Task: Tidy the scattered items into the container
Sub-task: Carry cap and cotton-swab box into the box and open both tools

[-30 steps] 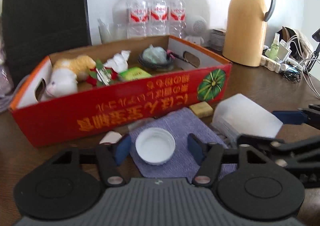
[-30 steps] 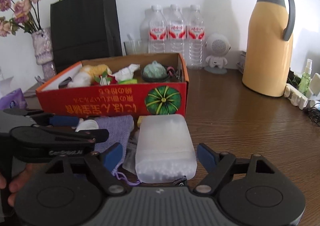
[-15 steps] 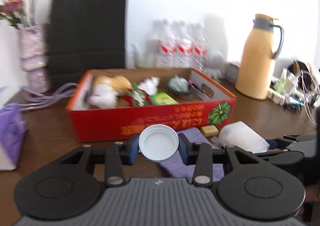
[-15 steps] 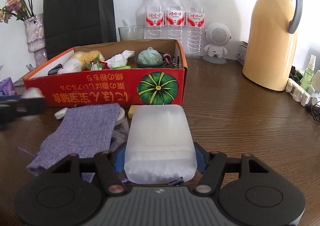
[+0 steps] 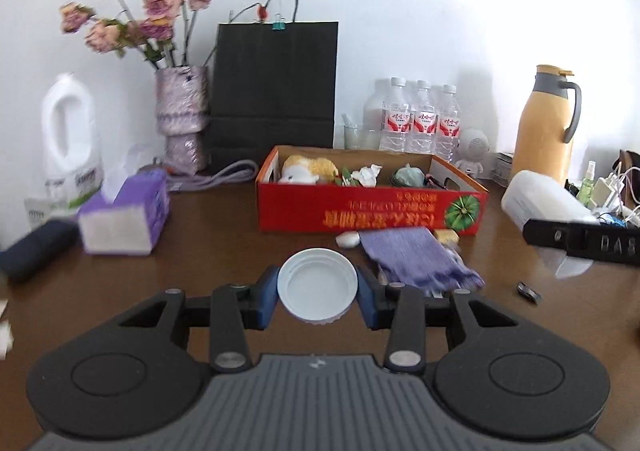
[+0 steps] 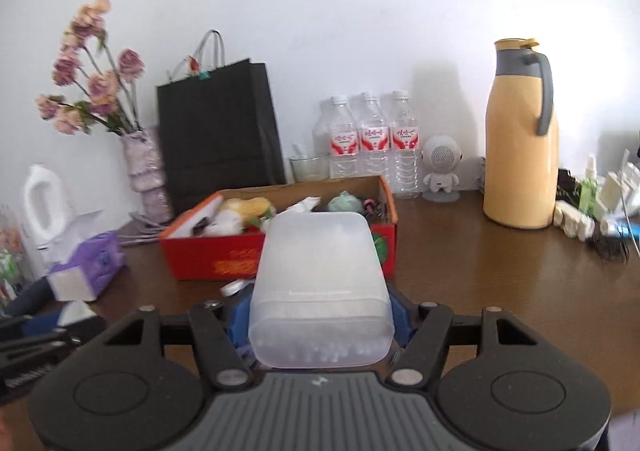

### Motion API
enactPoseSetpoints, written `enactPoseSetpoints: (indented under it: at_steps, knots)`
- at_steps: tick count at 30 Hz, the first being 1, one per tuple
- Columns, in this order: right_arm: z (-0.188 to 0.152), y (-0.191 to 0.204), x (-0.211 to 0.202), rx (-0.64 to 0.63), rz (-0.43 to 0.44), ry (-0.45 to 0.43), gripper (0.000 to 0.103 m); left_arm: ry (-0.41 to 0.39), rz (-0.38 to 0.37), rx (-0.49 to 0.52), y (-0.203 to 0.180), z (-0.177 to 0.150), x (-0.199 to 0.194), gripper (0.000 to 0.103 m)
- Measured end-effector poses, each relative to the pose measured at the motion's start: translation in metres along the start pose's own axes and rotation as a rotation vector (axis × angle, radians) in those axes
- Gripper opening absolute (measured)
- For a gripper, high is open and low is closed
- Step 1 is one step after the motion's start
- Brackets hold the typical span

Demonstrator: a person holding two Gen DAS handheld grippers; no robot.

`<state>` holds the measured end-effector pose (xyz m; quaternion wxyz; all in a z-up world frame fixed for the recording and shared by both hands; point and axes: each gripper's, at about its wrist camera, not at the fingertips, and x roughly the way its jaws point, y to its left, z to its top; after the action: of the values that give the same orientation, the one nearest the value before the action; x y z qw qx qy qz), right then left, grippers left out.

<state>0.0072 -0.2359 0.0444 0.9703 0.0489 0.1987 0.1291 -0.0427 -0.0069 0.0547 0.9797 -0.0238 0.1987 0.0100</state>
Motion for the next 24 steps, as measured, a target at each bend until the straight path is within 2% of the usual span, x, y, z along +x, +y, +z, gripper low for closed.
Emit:
enactPoseSetpoints:
  at_steps: [2,5,9,14,19,24]
  knots:
    - [-0.016,0.006,-0.020,-0.038,0.033,-0.041,0.065,-0.026,-0.011,-0.009,0.001,-0.008,-0.017,0.041]
    - [-0.031,0.012,-0.044,-0.125,0.010,-0.096,0.065,-0.073,-0.015,0.007,0.001,-0.015,-0.033,0.041]
    - [-0.034,0.009,-0.059,-0.092,0.013,-0.107,0.065,-0.074,-0.018,-0.003,0.001,-0.015,-0.036,0.041]
    - [-0.027,0.009,-0.058,-0.088,0.018,-0.121,0.065,-0.097,-0.031,0.001,0.003,-0.004,-0.027,0.041]
    - [0.008,0.005,-0.031,-0.052,0.038,-0.156,0.065,-0.182,-0.041,0.014,0.003,0.040,0.006,0.041]
    - [0.079,0.001,0.019,-0.047,0.026,-0.214,0.065,-0.249,-0.059,0.048,0.013,0.119,0.056,0.041]
